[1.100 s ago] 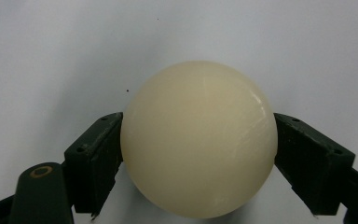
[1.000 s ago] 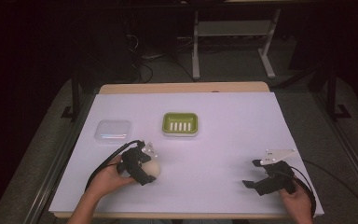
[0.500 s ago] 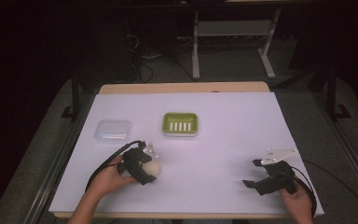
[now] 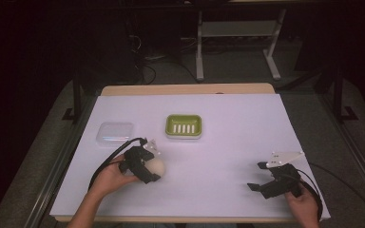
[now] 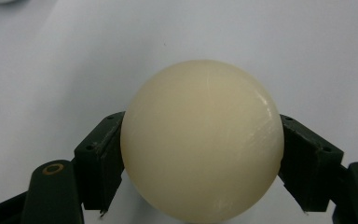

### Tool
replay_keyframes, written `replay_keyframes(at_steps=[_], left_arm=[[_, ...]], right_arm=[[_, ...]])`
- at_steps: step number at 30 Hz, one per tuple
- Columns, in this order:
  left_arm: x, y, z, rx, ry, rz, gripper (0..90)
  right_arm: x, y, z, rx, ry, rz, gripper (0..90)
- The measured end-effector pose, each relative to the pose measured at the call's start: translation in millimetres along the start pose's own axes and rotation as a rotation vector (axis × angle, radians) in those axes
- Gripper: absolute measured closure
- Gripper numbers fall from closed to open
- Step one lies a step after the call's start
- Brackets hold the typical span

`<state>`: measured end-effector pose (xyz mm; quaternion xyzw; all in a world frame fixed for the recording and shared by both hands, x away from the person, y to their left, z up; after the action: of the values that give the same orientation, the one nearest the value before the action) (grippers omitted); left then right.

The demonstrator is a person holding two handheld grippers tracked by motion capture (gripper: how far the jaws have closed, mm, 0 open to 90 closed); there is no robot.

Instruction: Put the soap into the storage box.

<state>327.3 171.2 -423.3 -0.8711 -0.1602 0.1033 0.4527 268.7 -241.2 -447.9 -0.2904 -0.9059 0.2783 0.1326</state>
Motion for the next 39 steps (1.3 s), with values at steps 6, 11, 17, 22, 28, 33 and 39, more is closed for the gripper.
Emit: replay_keyframes(at_steps=[6, 11, 17, 22, 28, 33, 39], left_arm=[[8.9, -2.8, -12.2, -0.006, -0.003, 0.022, 24.1], [17.7, -3.5, -23.3, -0.007, -0.005, 0.017, 24.1], [26.9, -3.0, -36.6, -0.006, 0.006, 0.028, 24.1], [32.1, -3.6, -44.9, -0.001, 0.011, 0.028, 24.1], [36.0, -6.4, -52.2, -0.008, 0.009, 0.029, 24.1], [39.8, -9.8, -56.6, -0.013, 0.008, 0.031, 24.1], [45.8, -11.9, -61.4, -0.019, -0.007, 0.032, 24.1]], right_arm=[[-2.0, -1.6, 1.4, -0.004, 0.007, 0.001, 13.6], [-4.4, -2.3, 2.6, -0.013, 0.016, 0.002, 13.6], [-5.4, -3.3, 3.1, -0.021, 0.016, 0.0, 13.6], [-5.4, -4.6, 3.3, -0.025, 0.022, 0.001, 13.6], [-5.4, -4.6, 3.0, -0.026, 0.021, -0.001, 13.6], [-4.7, -4.1, 2.4, -0.027, 0.021, -0.004, 13.6], [-4.8, -3.6, 2.4, -0.027, 0.018, -0.007, 13.6]])
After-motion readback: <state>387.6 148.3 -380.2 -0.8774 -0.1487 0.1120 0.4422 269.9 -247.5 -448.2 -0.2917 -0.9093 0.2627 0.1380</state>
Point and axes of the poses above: each handheld gripper's, and its own axes: y roughly forward along the jaws, z roughly out of its underside, x roughly to its left, the point moved 2 cm from there along y, roughly forward along the jaws, and after that the axes turned 10 degrees about -x, right-handed, at the moved point
